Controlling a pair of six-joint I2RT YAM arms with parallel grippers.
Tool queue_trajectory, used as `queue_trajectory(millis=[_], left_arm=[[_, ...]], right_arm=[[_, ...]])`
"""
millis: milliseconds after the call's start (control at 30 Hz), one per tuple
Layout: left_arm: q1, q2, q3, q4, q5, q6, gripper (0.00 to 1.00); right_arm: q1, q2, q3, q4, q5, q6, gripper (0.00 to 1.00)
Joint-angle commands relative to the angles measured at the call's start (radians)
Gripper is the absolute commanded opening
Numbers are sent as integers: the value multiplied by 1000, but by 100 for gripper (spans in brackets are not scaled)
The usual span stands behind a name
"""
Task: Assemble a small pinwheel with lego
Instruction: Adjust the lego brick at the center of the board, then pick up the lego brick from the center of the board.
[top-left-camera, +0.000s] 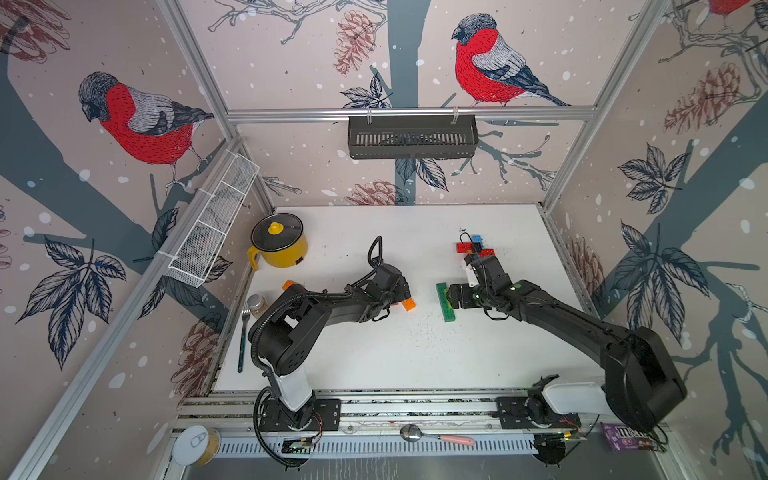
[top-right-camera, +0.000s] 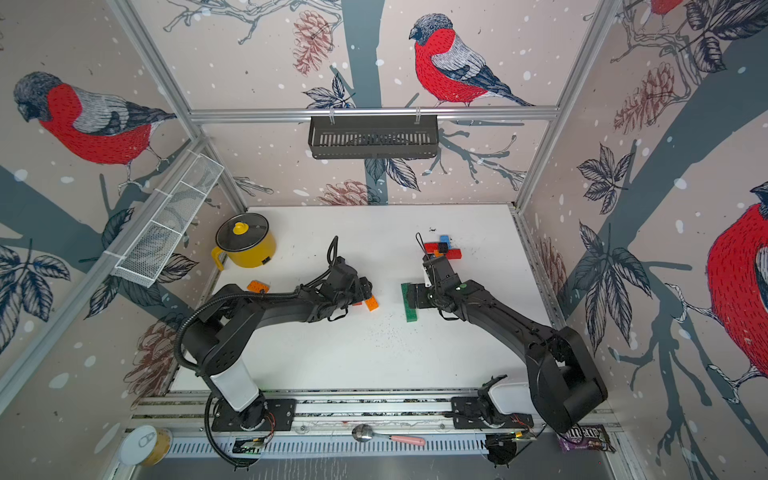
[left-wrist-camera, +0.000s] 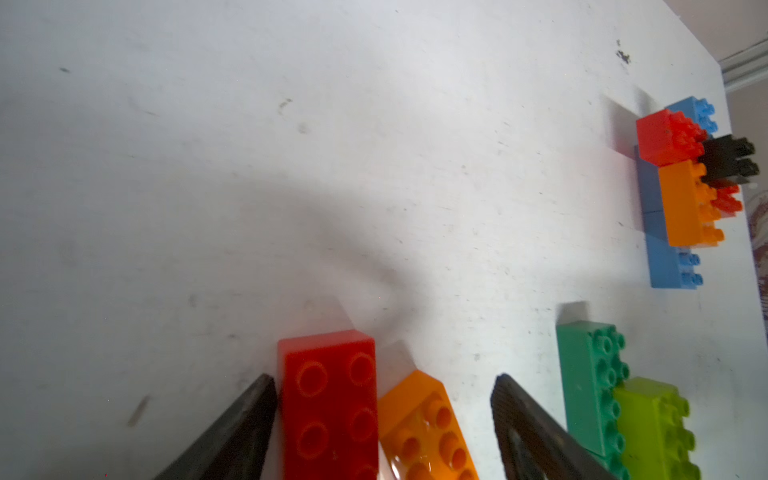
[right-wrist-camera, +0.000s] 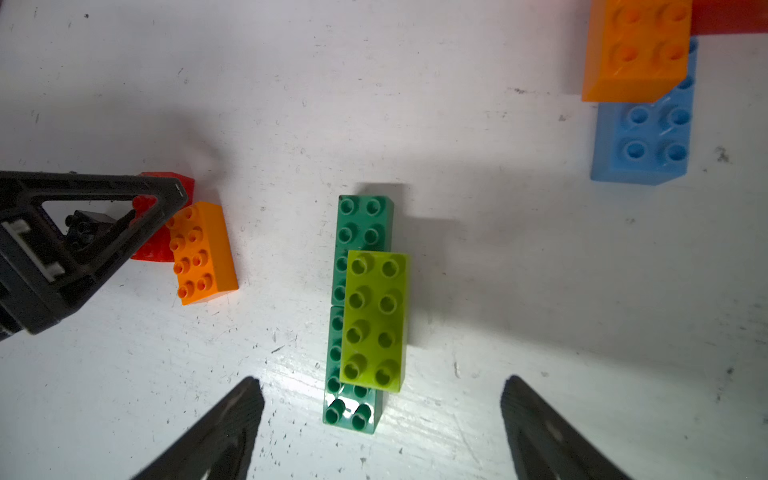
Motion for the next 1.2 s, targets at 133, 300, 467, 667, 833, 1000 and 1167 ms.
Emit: queue_trajectory(millis=[133, 300, 467, 667, 833, 1000, 1167], left_arm=[[-25, -174, -118, 10, -69, 109, 82], [-75, -268, -227, 5, -114, 90, 79], [-126, -304, -265, 72, -63, 110, 71], [-229, -233, -200, 20, -118, 2, 60], [-248, -134, -127, -39, -164, -65, 60], [-246, -70, -80, -55, -206, -80, 62], [-246, -8, -20, -130, -265, -109, 59]], right_arm=[[-11, -24, -2, 43, -28, 5, 100], [-31, -44, -6, 67, -64, 15, 99], [-48, -35, -15, 72, -68, 23, 99], [-54, -44, -45, 90, -77, 37, 99], [-56, -61, -50, 85, -84, 37, 99], [-66, -80, -51, 70, -87, 29, 99], [-77, -86, -63, 69, -95, 30, 99]])
